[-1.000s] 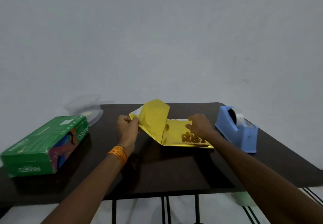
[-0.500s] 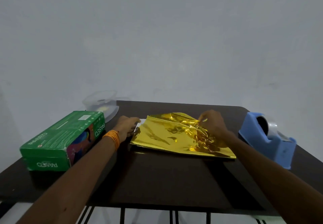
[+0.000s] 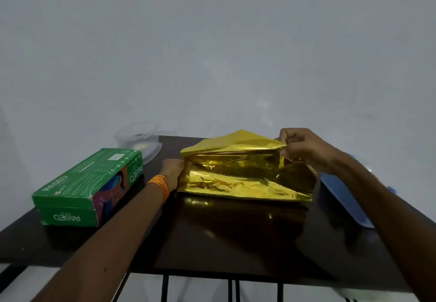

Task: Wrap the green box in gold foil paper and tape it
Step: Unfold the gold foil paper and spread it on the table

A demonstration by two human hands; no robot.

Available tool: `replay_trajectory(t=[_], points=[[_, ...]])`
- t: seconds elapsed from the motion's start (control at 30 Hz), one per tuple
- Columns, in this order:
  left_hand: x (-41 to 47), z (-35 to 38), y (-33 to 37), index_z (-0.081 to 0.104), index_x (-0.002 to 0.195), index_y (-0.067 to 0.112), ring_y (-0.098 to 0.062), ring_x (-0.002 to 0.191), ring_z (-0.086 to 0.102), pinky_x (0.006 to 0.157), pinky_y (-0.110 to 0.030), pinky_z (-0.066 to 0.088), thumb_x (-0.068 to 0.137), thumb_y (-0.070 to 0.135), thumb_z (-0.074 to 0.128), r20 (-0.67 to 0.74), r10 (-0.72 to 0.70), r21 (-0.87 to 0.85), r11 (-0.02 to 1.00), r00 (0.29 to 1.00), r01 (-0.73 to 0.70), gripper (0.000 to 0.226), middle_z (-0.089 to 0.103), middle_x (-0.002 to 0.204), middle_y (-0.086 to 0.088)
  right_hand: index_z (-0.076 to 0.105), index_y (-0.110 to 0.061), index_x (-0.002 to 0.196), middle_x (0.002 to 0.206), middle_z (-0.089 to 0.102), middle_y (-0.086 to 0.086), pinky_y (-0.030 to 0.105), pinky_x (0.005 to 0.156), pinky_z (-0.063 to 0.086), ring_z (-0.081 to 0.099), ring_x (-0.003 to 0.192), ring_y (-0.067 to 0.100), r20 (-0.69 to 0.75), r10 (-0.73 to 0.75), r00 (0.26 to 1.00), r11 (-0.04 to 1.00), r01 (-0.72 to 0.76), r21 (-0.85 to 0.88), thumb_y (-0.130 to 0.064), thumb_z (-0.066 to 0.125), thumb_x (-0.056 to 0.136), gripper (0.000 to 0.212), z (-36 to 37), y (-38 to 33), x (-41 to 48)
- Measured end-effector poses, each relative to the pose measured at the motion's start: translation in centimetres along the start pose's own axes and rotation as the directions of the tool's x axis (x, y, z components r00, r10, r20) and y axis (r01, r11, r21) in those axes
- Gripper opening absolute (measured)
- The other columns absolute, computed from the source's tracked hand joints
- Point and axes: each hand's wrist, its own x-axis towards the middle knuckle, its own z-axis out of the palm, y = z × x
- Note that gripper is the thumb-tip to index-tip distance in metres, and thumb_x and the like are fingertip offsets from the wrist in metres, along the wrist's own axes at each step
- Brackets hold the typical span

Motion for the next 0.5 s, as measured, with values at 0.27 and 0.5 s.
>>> replay_trajectory(t=[0.27, 0.5], points=[[-0.3, -0.9, -0.5, 0.065, 0.098, -0.019, -0.025, 0.085, 0.055, 0.069, -0.016, 0.046, 0.090, -0.013, 0.055, 0.110, 0.164, 0.158, 0.971, 0.980, -0.181, 0.014, 0.071, 0.081, -0.005, 0.058, -0.002, 0.081, 0.110, 0.066, 0.024, 0.036, 0.085, 0.049, 0.057, 0.110, 0.046, 0.587, 0.102, 0.803, 0.995, -0.071, -0.076, -0.009, 0.075, 0.081, 0.018, 1.0, -3.2, -3.2], [-1.0, -1.1, -0.1, 0.068, 0.088, -0.005, -0.026, 0.088, 0.056, 0.083, -0.036, 0.046, 0.083, -0.006, 0.066, 0.136, 0.054, -0.004, 0.999, 0.989, -0.054, 0.006, 0.062, 0.085, -0.017, 0.067, -0.002, 0.107, 0.122, 0.063, 0.025, 0.056, 0.104, 0.045, 0.061, 0.116, 0.042, 0.359, 0.146, 0.922, 0.914, -0.264, 0.307, -0.047, 0.067, 0.090, 0.048, 0.8, -0.6, -2.6]])
